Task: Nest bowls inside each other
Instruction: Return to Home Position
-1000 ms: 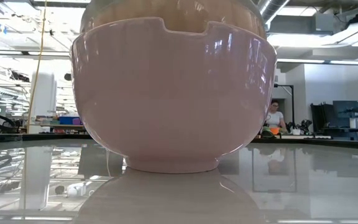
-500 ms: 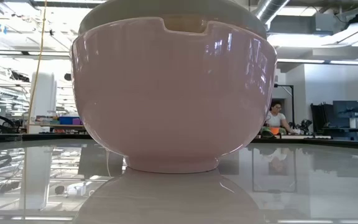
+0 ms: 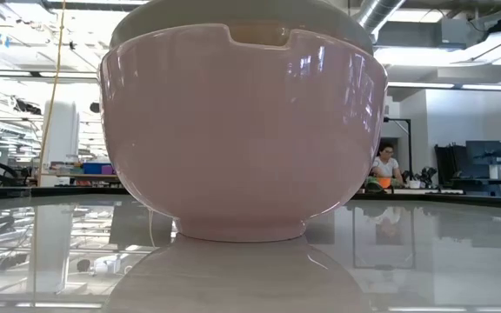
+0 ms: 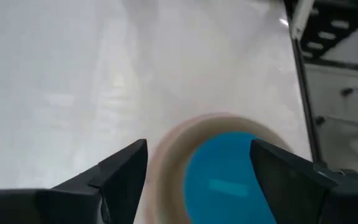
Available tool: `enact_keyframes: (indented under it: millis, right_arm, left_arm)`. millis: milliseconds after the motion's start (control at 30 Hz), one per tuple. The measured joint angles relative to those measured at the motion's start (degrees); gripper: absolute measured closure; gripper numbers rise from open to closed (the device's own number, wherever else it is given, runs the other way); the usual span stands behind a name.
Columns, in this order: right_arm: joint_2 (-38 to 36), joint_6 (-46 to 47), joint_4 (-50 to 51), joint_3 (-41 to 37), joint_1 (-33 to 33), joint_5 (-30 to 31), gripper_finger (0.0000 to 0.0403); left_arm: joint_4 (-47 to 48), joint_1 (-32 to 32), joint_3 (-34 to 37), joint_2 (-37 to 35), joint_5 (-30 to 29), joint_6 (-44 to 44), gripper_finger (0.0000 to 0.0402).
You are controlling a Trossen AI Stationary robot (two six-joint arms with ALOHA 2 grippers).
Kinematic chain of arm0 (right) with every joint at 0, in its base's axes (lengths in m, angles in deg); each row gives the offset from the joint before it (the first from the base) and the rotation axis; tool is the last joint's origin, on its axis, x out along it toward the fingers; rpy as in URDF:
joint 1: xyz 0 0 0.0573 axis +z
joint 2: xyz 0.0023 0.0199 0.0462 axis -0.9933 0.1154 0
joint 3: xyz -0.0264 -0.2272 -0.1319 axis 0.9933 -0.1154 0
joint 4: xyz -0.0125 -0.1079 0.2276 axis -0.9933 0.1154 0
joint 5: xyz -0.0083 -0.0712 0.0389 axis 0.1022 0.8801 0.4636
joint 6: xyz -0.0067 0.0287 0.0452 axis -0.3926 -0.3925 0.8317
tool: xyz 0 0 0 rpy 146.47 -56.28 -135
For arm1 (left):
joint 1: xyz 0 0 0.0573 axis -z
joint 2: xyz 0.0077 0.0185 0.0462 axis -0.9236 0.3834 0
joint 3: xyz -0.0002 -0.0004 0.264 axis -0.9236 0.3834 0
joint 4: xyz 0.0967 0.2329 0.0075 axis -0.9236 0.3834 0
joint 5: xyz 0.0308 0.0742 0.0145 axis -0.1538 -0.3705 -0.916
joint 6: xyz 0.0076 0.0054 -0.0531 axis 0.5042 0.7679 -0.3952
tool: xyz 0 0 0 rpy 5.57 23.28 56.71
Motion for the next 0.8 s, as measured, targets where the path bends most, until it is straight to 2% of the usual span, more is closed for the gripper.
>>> enact_keyframes:
  millis: [200,567,667,800]
  right_arm:
    - [-1.5,5.6,7.5,0.0,2.0,2.8,0.0209]
    - [-13.1,7.4,21.7,-0.3,2.1,2.5,0.0259]
    - [-17.7,7.0,22.2,-3.4,2.1,1.8,0.0265]
    - [-26.0,7.0,19.8,-11.1,2.1,-0.6,0.0268]
  left_arm:
    - [1.6,-1.6,0.0,-8.4,-4.6,2.4,0.0129]
    - [10.8,-3.4,0.0,-19.9,-10.3,3.7,0.0129]
    - [14.3,-3.4,0.0,-22.1,-12.2,3.6,0.0129]
    - [15.7,-3.4,1.1,-25.5,-14.6,3.5,0.0130]
